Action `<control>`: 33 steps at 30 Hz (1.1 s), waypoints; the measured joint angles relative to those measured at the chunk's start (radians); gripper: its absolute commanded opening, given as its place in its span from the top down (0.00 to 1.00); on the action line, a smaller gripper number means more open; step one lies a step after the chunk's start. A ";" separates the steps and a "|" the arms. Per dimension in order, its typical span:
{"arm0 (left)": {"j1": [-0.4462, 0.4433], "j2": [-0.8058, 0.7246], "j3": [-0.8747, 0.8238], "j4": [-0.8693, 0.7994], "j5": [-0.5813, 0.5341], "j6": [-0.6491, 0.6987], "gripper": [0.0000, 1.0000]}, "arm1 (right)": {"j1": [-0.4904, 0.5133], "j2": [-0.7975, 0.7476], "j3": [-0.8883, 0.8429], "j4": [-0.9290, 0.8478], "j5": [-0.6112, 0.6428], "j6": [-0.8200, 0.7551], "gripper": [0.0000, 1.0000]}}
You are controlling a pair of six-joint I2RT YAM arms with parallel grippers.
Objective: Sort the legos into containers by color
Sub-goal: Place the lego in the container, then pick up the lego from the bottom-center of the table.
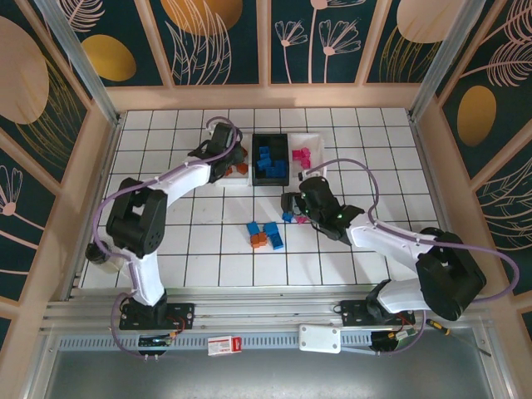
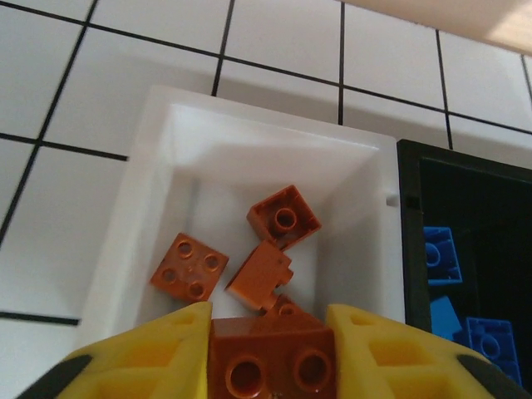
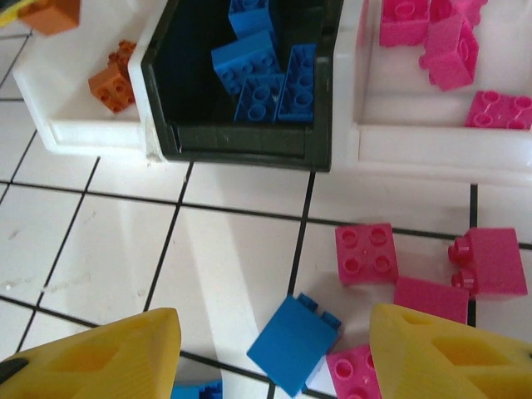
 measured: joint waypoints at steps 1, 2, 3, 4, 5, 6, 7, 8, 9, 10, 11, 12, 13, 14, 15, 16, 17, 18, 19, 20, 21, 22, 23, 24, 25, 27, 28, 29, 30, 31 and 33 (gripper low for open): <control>0.001 0.018 0.023 -0.009 0.002 0.000 0.55 | 0.005 -0.002 -0.007 0.000 -0.007 0.000 0.37; 0.003 0.039 0.050 -0.018 0.003 0.003 0.52 | 0.013 -0.002 -0.015 0.000 -0.018 0.000 0.37; 0.005 0.055 0.075 -0.027 0.003 0.003 0.49 | 0.024 -0.003 -0.024 0.000 -0.028 -0.001 0.37; 0.007 0.068 0.097 -0.036 0.003 0.004 0.44 | 0.035 -0.004 -0.030 0.000 -0.041 -0.002 0.36; 0.010 0.078 0.116 -0.045 0.005 0.006 0.39 | 0.051 -0.004 -0.035 -0.001 -0.054 -0.003 0.36; 0.010 0.080 0.127 -0.051 0.006 0.007 0.33 | 0.071 -0.004 -0.040 -0.002 -0.068 -0.004 0.35; 0.011 0.080 0.132 -0.056 0.011 0.007 0.29 | 0.091 -0.004 -0.043 -0.006 -0.074 -0.004 0.34; 0.013 0.077 0.133 -0.056 0.016 0.006 0.23 | 0.116 -0.003 -0.045 -0.009 -0.081 -0.004 0.34; 0.014 0.072 0.132 -0.058 0.028 0.006 0.17 | 0.142 -0.003 -0.045 -0.014 -0.089 -0.004 0.34; 0.015 0.063 0.124 -0.053 0.039 0.003 0.14 | 0.166 -0.002 -0.045 -0.018 -0.090 -0.004 0.33; 0.016 0.046 0.103 -0.045 0.054 0.000 0.10 | 0.190 0.001 -0.045 -0.022 -0.089 -0.003 0.33; 0.016 0.014 0.067 -0.034 0.072 -0.006 0.07 | 0.214 0.006 -0.045 -0.027 -0.088 -0.003 0.33; 0.016 -0.021 0.029 -0.029 0.090 -0.013 0.04 | 0.233 0.012 -0.045 -0.032 -0.085 -0.003 0.33; 0.015 -0.062 -0.015 -0.018 0.108 -0.020 0.01 | 0.250 0.021 -0.046 -0.037 -0.079 -0.001 0.33; 0.015 -0.115 -0.069 -0.002 0.130 -0.028 0.01 | 0.268 0.032 -0.047 -0.042 -0.069 0.000 0.33; 0.013 -0.166 -0.117 0.012 0.145 -0.035 0.01 | 0.282 0.044 -0.047 -0.048 -0.061 0.001 0.33; 0.010 -0.217 -0.164 0.028 0.161 -0.042 0.02 | 0.296 0.060 -0.047 -0.054 -0.052 0.001 0.33; 0.007 -0.275 -0.217 0.048 0.174 -0.050 0.01 | 0.307 0.077 -0.047 -0.061 -0.042 0.001 0.33; 0.002 -0.325 -0.263 0.067 0.186 -0.058 0.01 | 0.316 0.091 -0.047 -0.064 -0.037 0.001 0.33; -0.006 -0.377 -0.309 0.083 0.196 -0.068 0.01 | 0.325 0.109 -0.047 -0.071 -0.028 0.000 0.33; -0.013 -0.416 -0.348 0.099 0.206 -0.076 0.01 | 0.333 0.127 -0.047 -0.077 -0.016 0.001 0.33; -0.021 -0.452 -0.386 0.115 0.214 -0.084 0.01 | 0.340 0.143 -0.047 -0.085 -0.006 0.001 0.34; -0.029 -0.487 -0.427 0.127 0.220 -0.092 0.01 | 0.346 0.159 -0.046 -0.092 0.008 0.000 0.34; -0.036 -0.512 -0.460 0.132 0.226 -0.099 0.01 | 0.350 0.172 -0.046 -0.100 0.019 0.001 0.35; -0.043 -0.535 -0.490 0.135 0.232 -0.106 0.01 | 0.351 0.181 -0.046 -0.107 0.029 0.001 0.36; -0.053 -0.579 -0.552 0.137 0.240 -0.117 0.01 | 0.353 0.192 -0.046 -0.118 0.055 0.001 0.36; -0.056 -0.594 -0.573 0.136 0.243 -0.122 0.01 | 0.353 0.193 -0.046 -0.121 0.064 0.002 0.36; -0.058 -0.615 -0.597 0.135 0.244 -0.126 0.01 | 0.353 0.193 -0.046 -0.123 0.073 0.002 0.36; -0.059 -0.634 -0.616 0.134 0.246 -0.130 0.01 | 0.353 0.193 -0.046 -0.123 0.080 0.002 0.36; -0.059 -0.651 -0.632 0.134 0.247 -0.133 0.01 | 0.353 0.193 -0.046 -0.122 0.085 0.002 0.36; -0.059 -0.687 -0.659 0.132 0.246 -0.140 0.01 | 0.351 0.201 -0.046 -0.120 0.090 0.000 0.39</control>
